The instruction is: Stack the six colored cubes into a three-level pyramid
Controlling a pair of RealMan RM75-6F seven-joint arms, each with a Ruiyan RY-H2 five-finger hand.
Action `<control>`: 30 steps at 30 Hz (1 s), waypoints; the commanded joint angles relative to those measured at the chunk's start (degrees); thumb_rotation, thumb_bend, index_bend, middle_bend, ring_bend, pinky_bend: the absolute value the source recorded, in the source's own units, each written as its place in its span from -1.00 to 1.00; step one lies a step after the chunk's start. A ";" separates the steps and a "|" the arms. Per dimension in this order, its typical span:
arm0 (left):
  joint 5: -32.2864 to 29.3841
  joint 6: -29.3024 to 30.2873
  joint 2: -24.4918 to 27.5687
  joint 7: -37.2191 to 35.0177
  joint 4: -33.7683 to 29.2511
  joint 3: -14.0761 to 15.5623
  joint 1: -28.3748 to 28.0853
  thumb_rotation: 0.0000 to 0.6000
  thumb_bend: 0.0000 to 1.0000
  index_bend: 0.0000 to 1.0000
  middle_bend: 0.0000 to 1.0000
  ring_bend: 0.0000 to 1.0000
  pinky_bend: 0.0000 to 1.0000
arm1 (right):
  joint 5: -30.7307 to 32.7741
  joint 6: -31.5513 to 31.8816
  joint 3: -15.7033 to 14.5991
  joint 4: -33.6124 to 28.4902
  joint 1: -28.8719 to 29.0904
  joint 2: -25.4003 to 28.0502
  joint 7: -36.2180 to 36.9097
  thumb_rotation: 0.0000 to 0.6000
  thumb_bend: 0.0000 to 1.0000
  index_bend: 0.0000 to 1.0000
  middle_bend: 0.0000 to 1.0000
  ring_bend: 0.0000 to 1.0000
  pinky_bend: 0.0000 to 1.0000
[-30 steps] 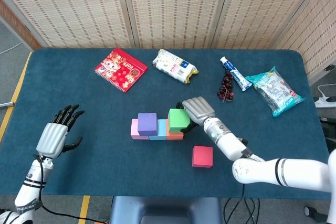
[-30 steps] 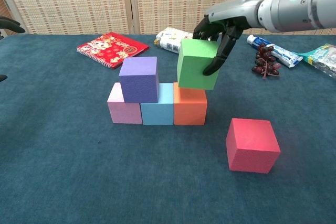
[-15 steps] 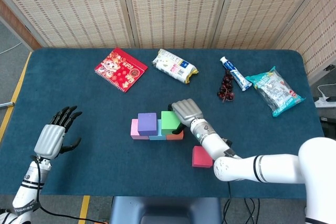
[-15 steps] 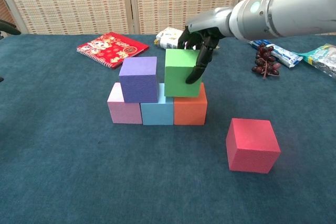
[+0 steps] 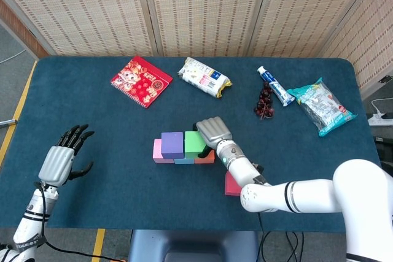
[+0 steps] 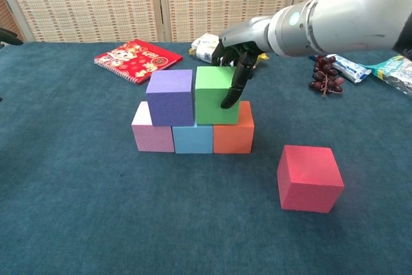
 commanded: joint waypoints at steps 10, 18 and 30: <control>0.30 0.04 -0.10 -0.94 0.52 -0.12 0.25 1.00 -0.37 -0.71 -0.89 -1.00 -0.72 | 1.49 0.76 0.27 0.00 0.82 -0.51 -1.35 1.00 -0.43 0.10 0.00 -0.16 -0.10; 0.59 -0.04 -0.26 -1.13 0.65 -0.15 0.25 1.00 -0.37 -0.71 -0.90 -1.00 -0.72 | 2.58 1.32 0.06 -0.46 1.12 -0.40 -2.43 1.00 -0.43 0.09 0.00 -0.16 -0.11; 0.66 -0.07 -0.31 -1.71 0.89 -0.26 0.39 1.00 -0.37 -0.72 -0.90 -1.00 -0.73 | 3.47 1.74 0.25 0.03 1.53 -1.28 -3.55 1.00 -0.43 0.07 -0.01 -0.18 -0.14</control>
